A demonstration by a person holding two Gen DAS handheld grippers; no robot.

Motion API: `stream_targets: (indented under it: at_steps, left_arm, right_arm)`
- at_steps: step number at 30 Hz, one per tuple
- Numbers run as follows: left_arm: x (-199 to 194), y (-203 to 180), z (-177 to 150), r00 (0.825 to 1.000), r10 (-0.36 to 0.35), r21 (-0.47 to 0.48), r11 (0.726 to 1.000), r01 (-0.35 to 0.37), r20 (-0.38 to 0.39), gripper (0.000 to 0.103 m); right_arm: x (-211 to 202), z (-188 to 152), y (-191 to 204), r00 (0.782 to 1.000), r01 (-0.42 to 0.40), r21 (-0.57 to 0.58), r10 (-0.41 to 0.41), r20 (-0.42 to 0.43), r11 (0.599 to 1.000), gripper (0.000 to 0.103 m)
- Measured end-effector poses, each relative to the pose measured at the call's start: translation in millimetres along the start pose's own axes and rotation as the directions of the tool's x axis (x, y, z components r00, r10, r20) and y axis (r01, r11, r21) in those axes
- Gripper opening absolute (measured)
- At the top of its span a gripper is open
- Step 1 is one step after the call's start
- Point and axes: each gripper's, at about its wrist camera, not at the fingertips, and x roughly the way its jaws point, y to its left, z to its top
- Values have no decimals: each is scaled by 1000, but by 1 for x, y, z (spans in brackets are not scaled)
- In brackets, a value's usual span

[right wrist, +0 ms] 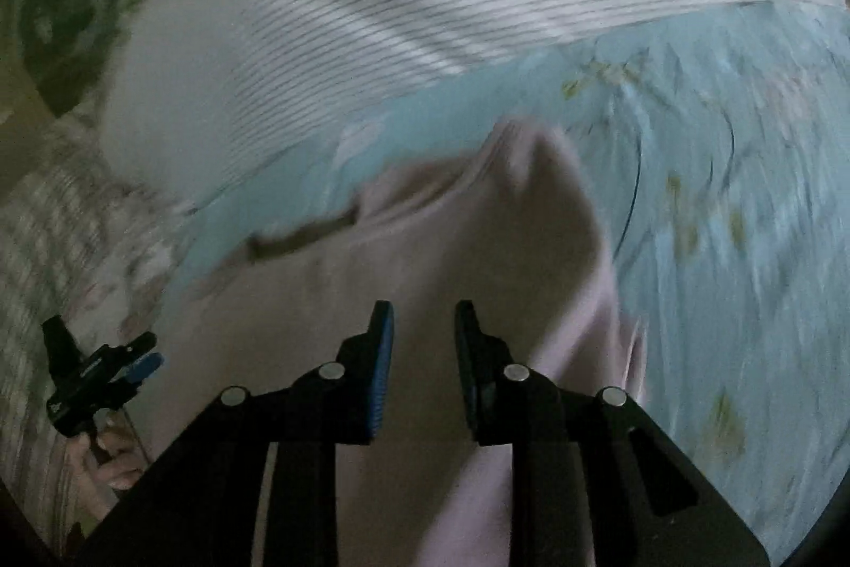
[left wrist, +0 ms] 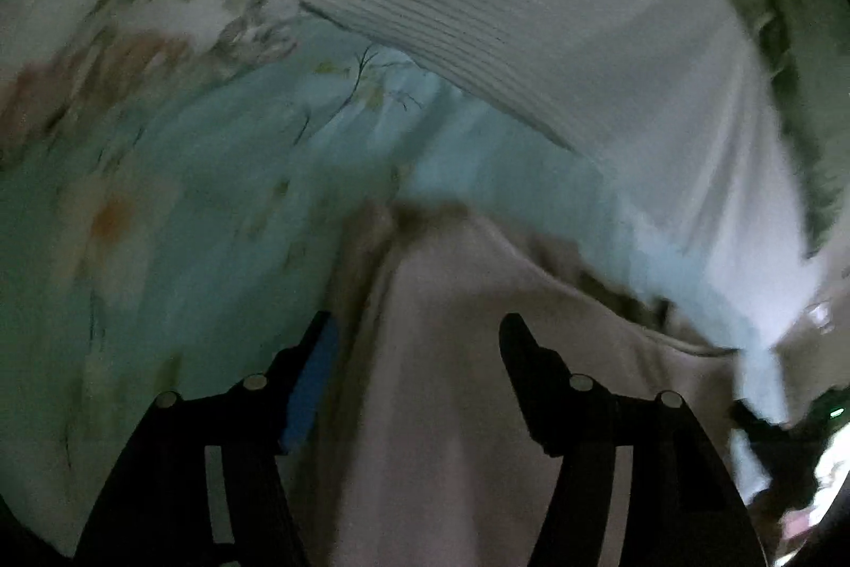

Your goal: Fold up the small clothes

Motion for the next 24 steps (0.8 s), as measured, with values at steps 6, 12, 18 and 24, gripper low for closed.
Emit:
stream_targets:
  at_steps: [6,12,18,24]
  left_arm:
    - [-64,3,-87,996,-84,-28,996,84,-24,64]
    - [-97,10,-148,989,-111,-85,991,103,-99,64]
    - [-102,11,-183,978,-150,-150,980,128,-145,67]
    - [-77,13,-176,977,-170,-219,966,138,-131,69]
  right_arm:
    - [-24,-66,12,995,-72,24,73,-67,997,28]
    - [-42,-109,18,990,-87,62,93,-109,994,28]
    - [-57,-127,28,986,-102,65,109,-127,993,40]
    - [-63,-132,34,982,-119,70,128,-136,990,42]
